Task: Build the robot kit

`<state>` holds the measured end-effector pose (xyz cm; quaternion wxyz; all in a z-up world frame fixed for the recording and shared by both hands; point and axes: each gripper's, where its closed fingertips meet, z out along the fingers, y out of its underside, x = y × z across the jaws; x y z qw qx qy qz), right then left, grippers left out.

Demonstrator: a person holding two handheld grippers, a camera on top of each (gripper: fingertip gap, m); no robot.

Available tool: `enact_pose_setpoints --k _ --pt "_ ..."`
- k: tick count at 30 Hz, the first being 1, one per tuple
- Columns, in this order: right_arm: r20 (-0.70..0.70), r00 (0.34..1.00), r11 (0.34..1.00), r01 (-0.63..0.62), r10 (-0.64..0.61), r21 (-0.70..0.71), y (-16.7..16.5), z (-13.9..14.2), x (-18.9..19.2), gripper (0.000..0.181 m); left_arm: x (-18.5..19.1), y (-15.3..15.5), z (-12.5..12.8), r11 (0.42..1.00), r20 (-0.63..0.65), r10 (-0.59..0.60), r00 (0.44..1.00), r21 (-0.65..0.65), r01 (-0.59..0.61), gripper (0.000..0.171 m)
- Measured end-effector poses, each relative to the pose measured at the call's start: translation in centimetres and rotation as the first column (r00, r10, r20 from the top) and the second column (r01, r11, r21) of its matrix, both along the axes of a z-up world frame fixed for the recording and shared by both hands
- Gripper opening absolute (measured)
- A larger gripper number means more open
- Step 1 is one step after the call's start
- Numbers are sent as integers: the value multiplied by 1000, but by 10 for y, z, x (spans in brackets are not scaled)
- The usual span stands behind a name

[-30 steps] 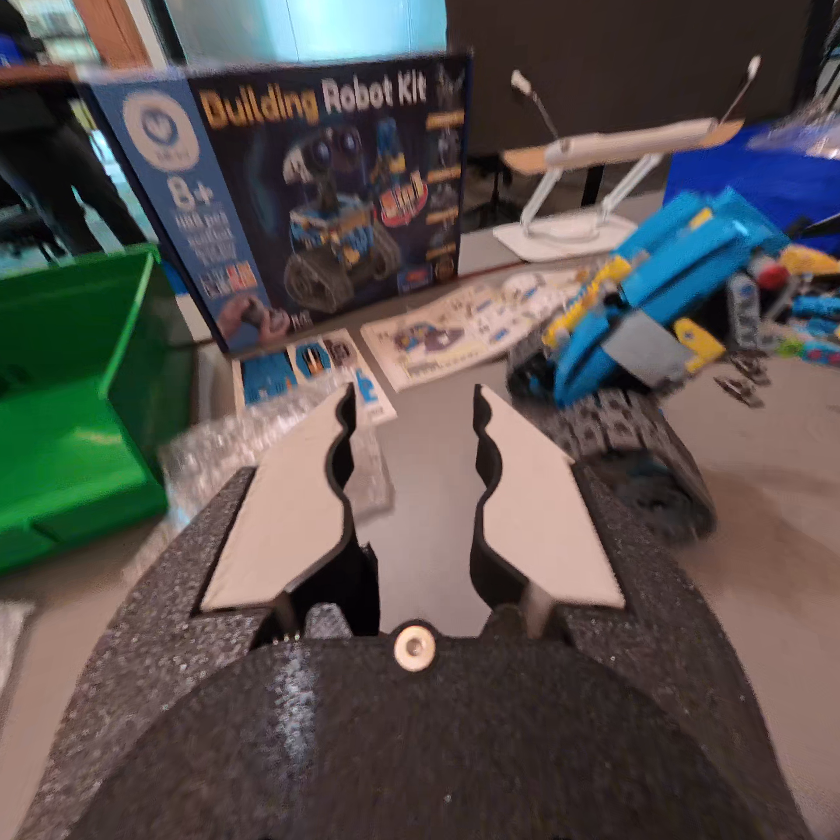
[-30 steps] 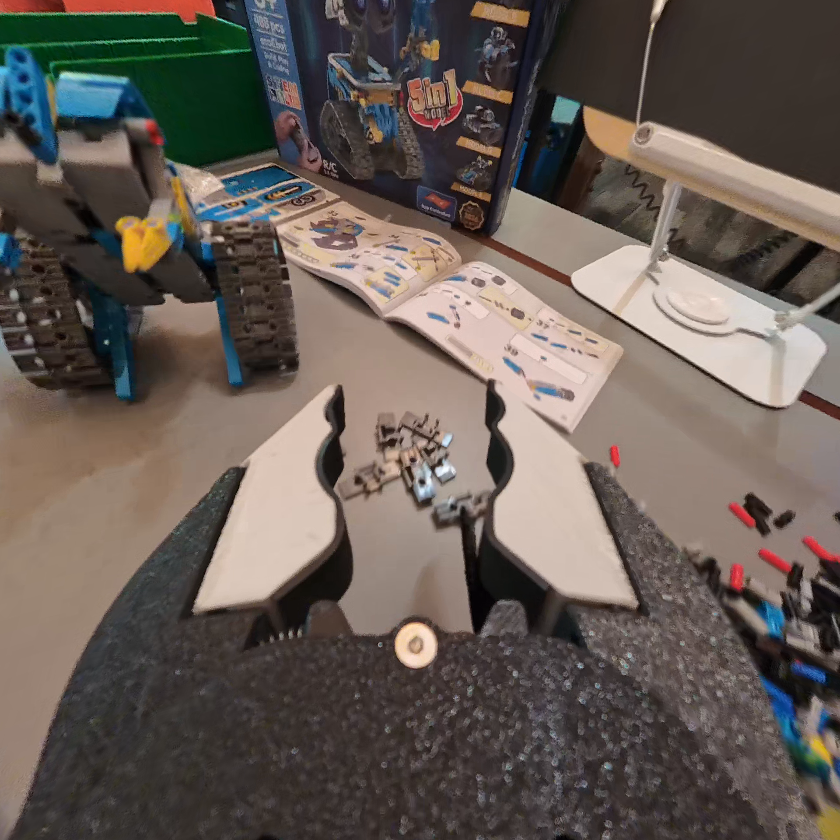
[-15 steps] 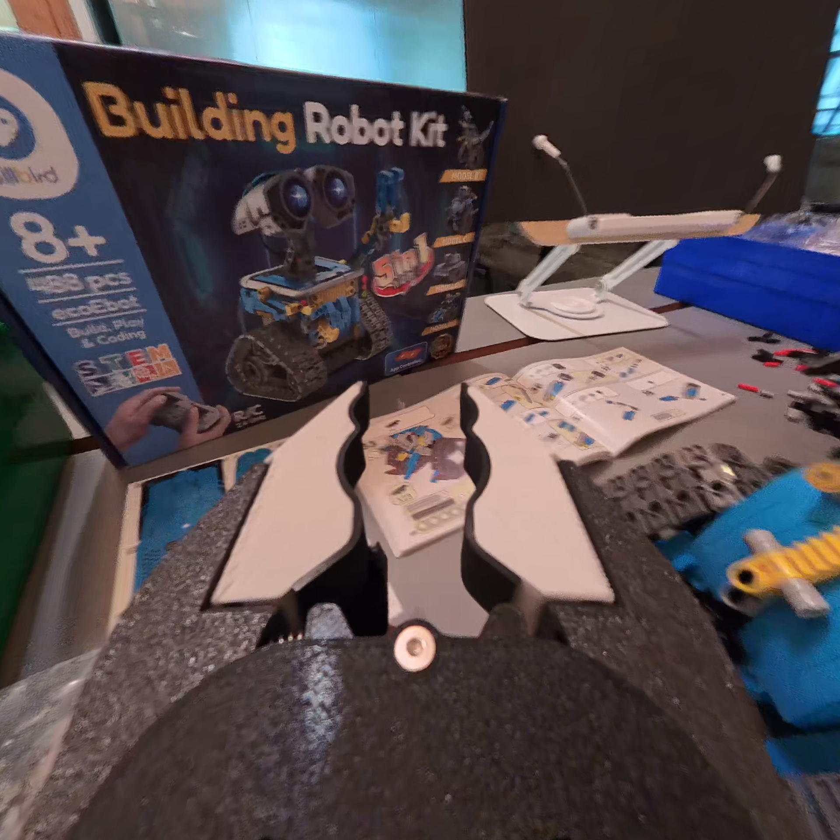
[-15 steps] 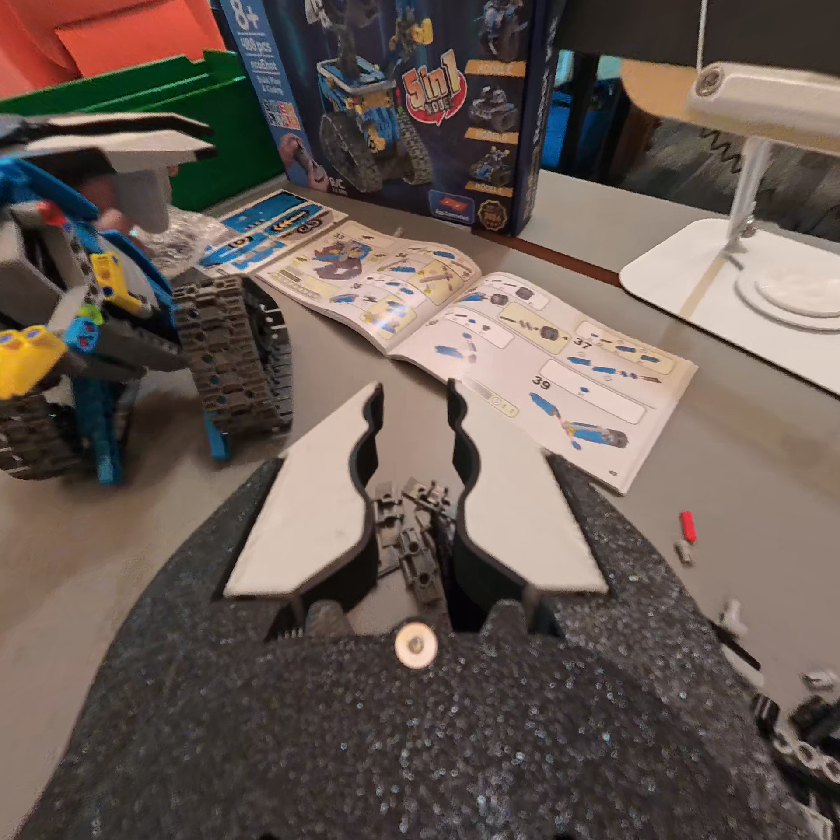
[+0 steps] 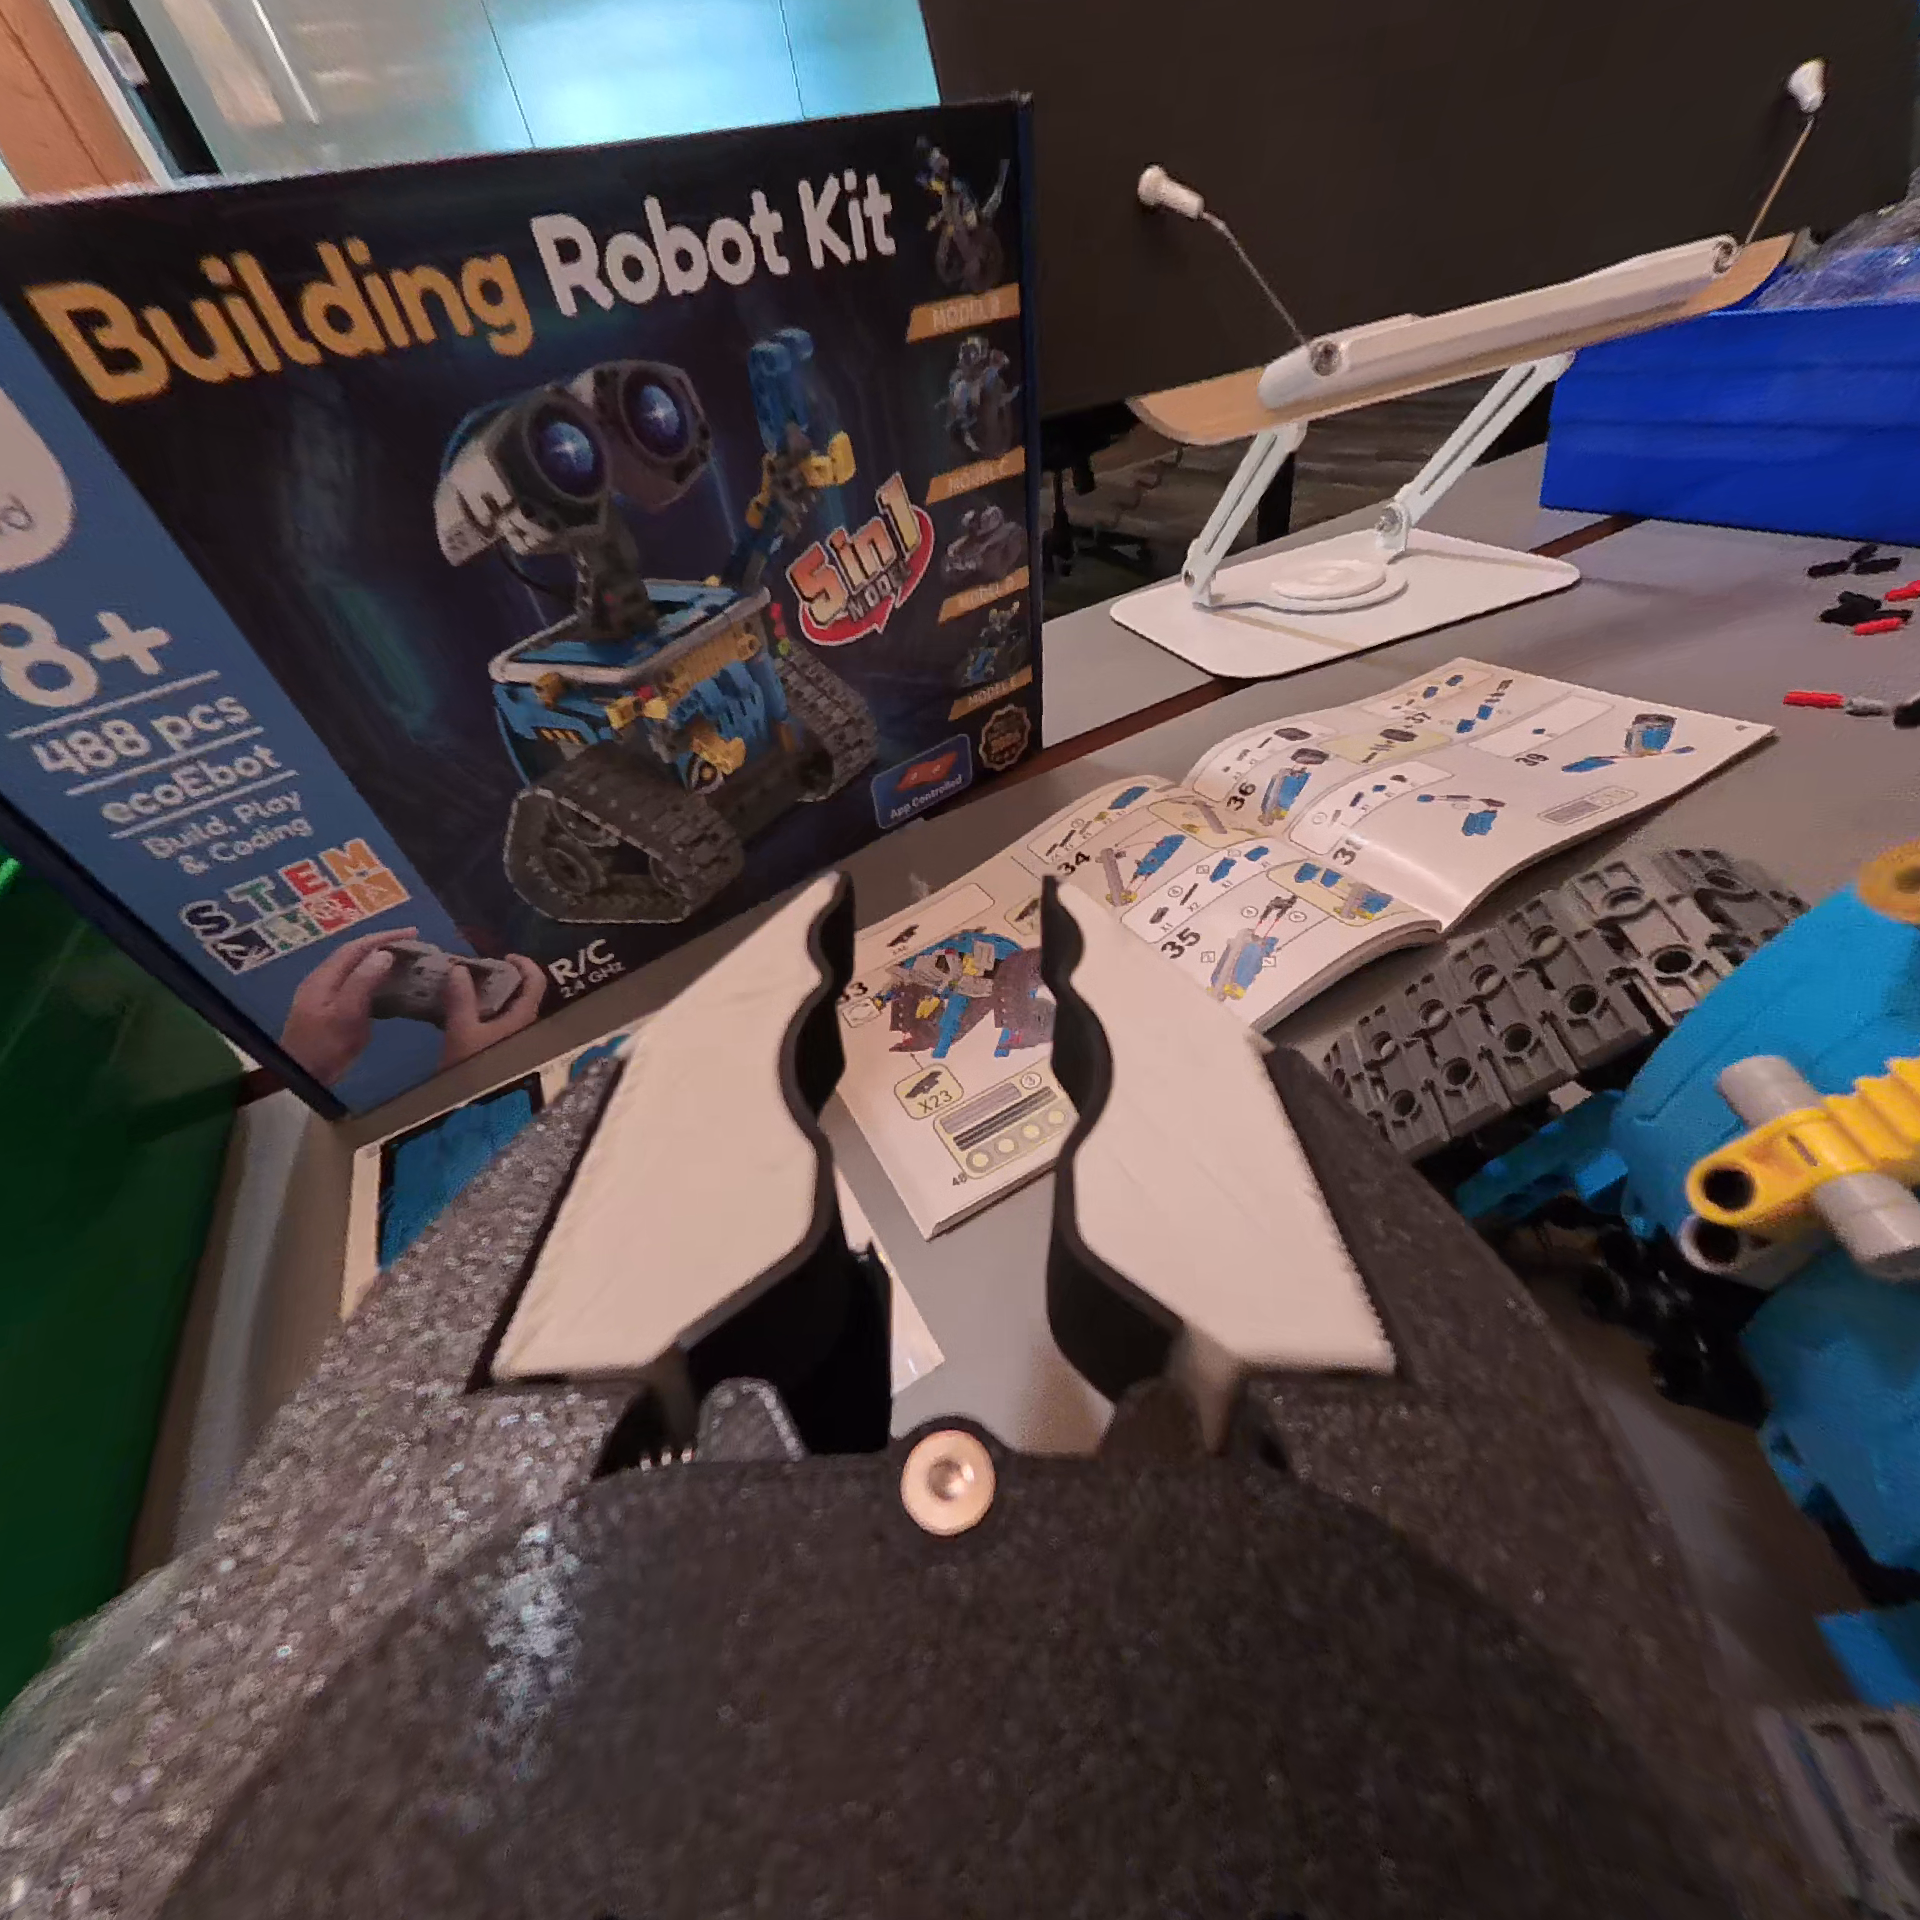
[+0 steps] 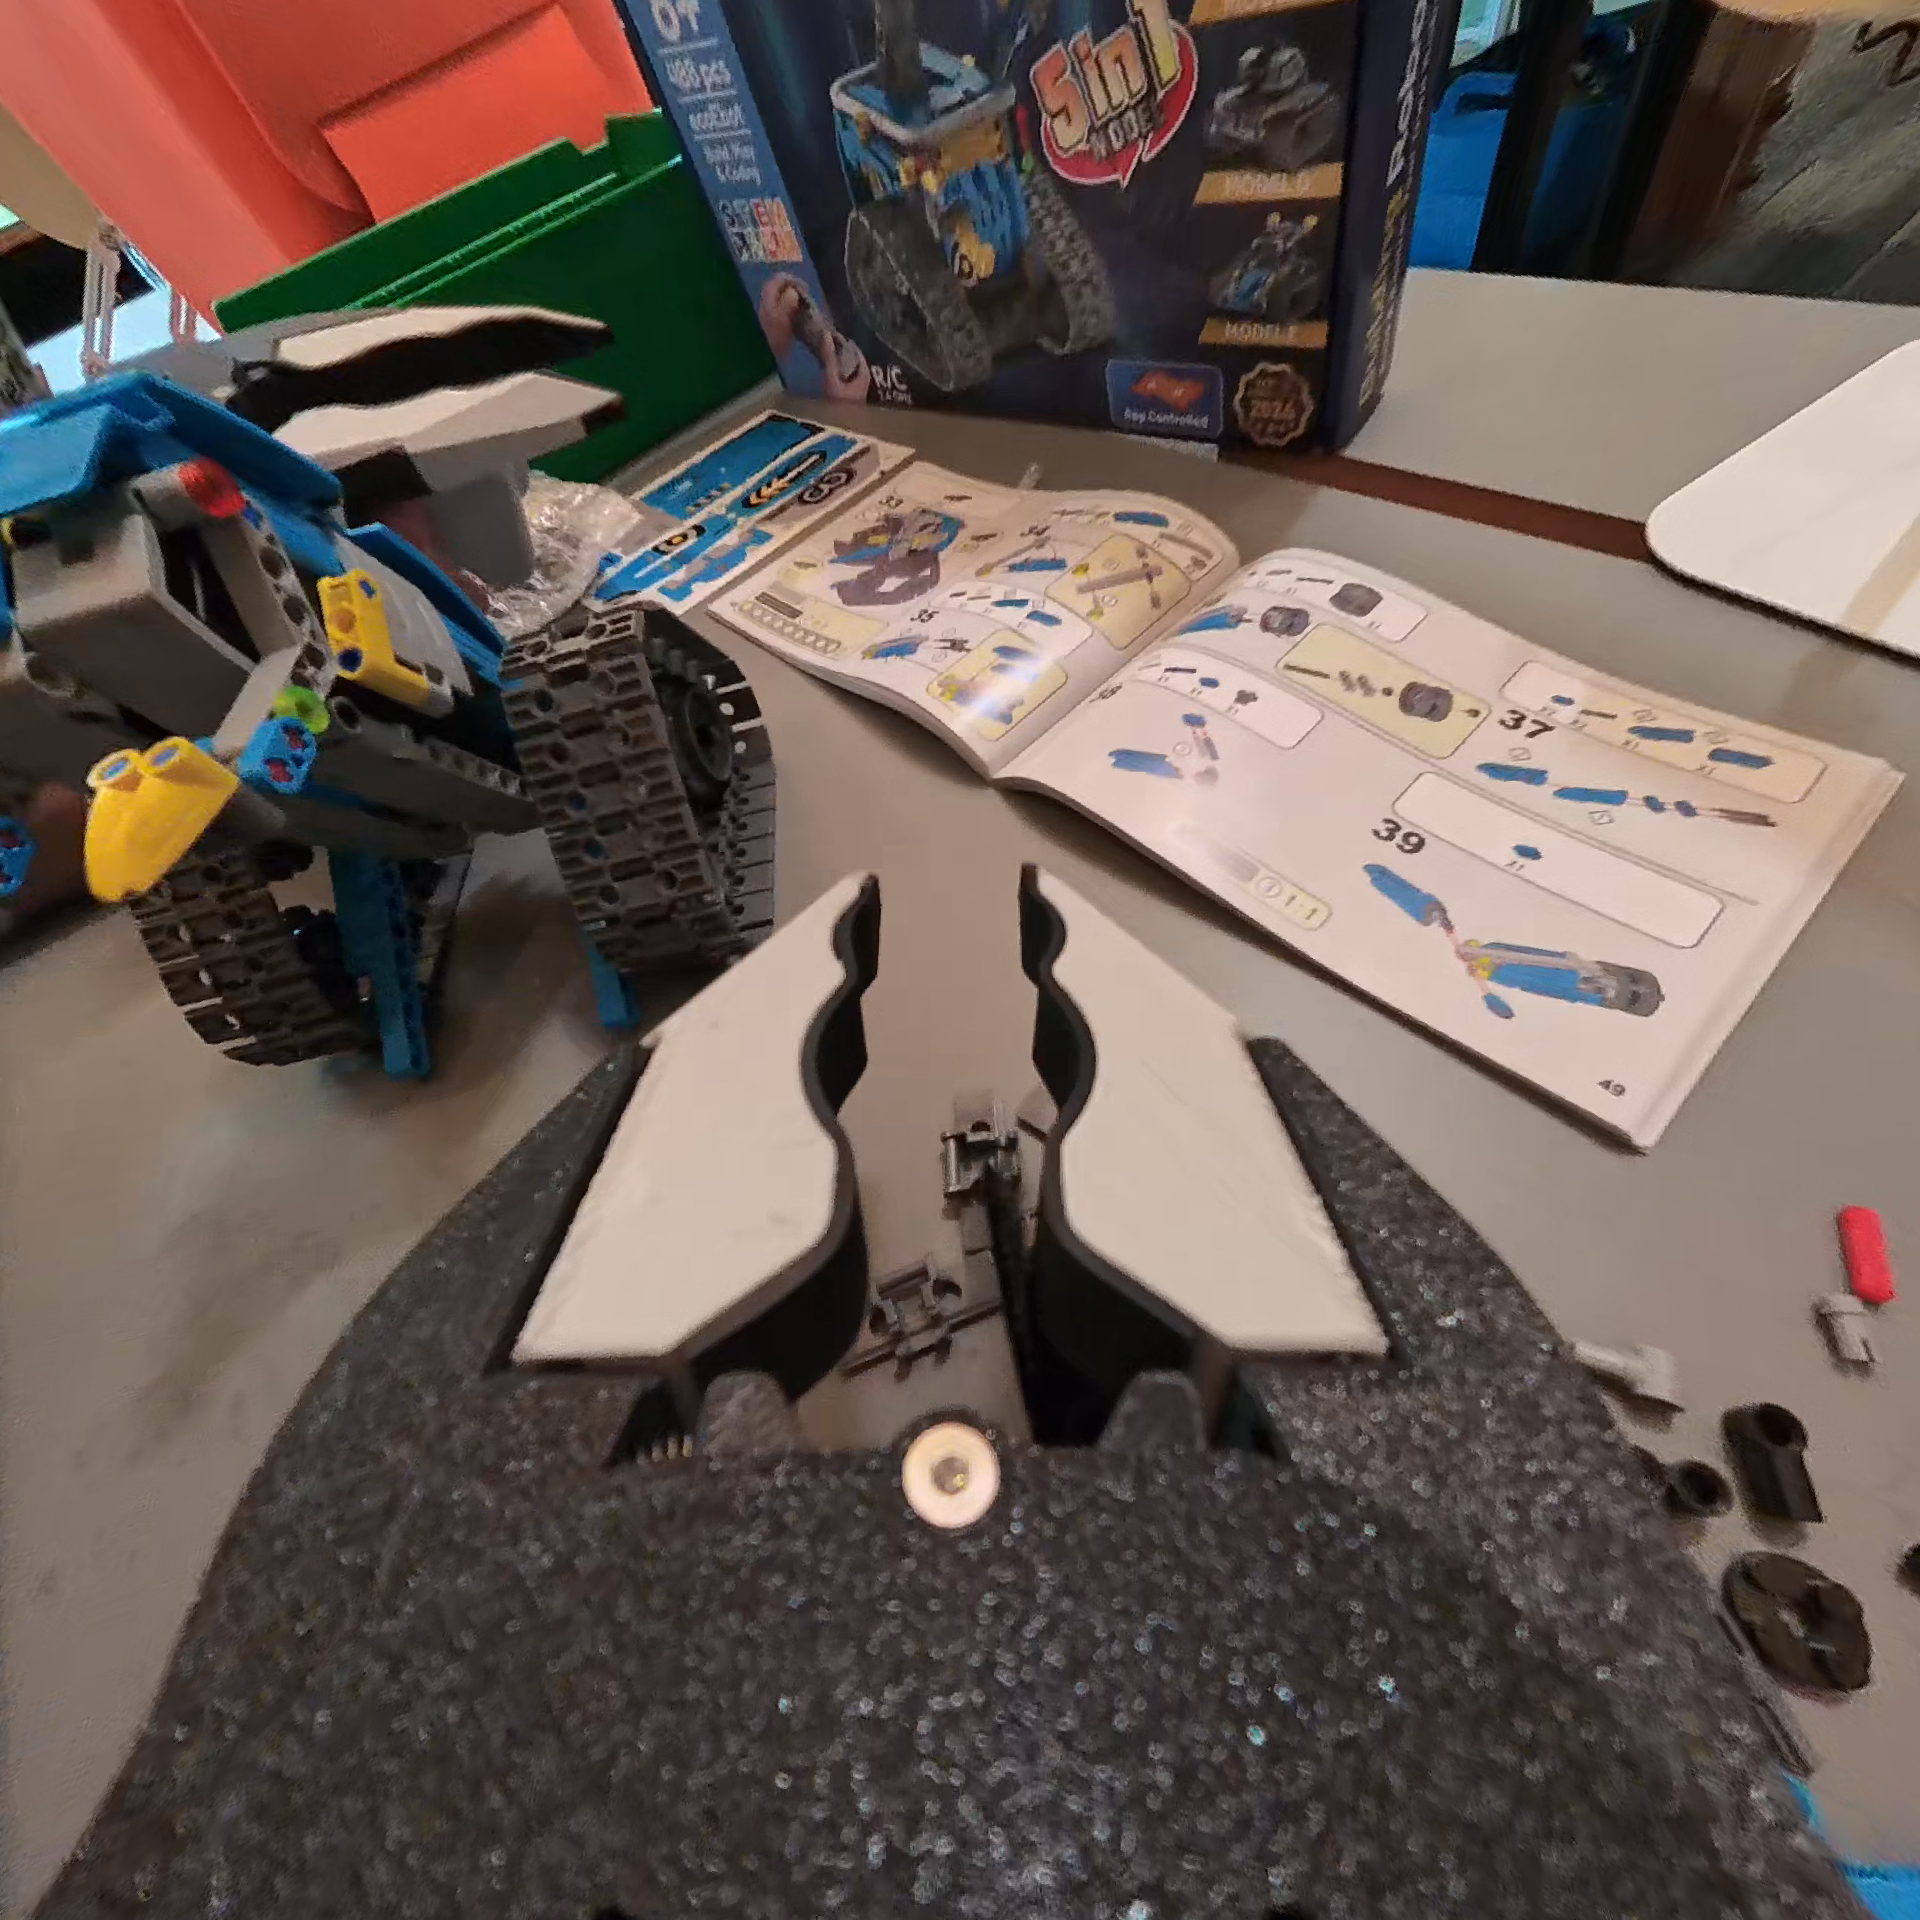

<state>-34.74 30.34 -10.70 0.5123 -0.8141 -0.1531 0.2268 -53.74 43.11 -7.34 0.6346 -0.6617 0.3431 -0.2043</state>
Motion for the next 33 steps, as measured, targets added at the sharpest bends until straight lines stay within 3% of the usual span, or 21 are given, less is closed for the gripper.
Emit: enact_pose_setpoints --k 9,15,18,21,23,25,29,33 --pt "54 999 1000 -4 3 20 1 -2 0 24 3 5 -9 998 -29 0 1000 -59 -1 36" --pt "125 992 995 -7 -6 99 -1 14 -4 19 0 11 -14 994 -125 101 987 -18 -104 38" --pt "169 985 984 10 -41 180 -2 29 -4 15 -13 16 8 971 -193 240 951 68 -231 38" --pt "110 987 939 74 -117 335 -14 78 -10 8 -30 15 38 936 -192 352 916 51 -348 45" --pt "80 993 887 43 -90 461 -38 122 -36 0 -38 8 52 925 -203 376 904 21 -380 52" --pt "152 988 842 -63 -23 535 -66 148 -83 0 -49 0 68 896 -230 440 868 58 -439 52" --pt "284 951 771 -270 121 577 -122 173 -191 0 -62 -24 98 831 -322 557 766 208 -516 53" --pt "339 937 726 -295 91 622 -150 196 -246 0 -63 -53 125 774 -355 632 690 343 -532 53"
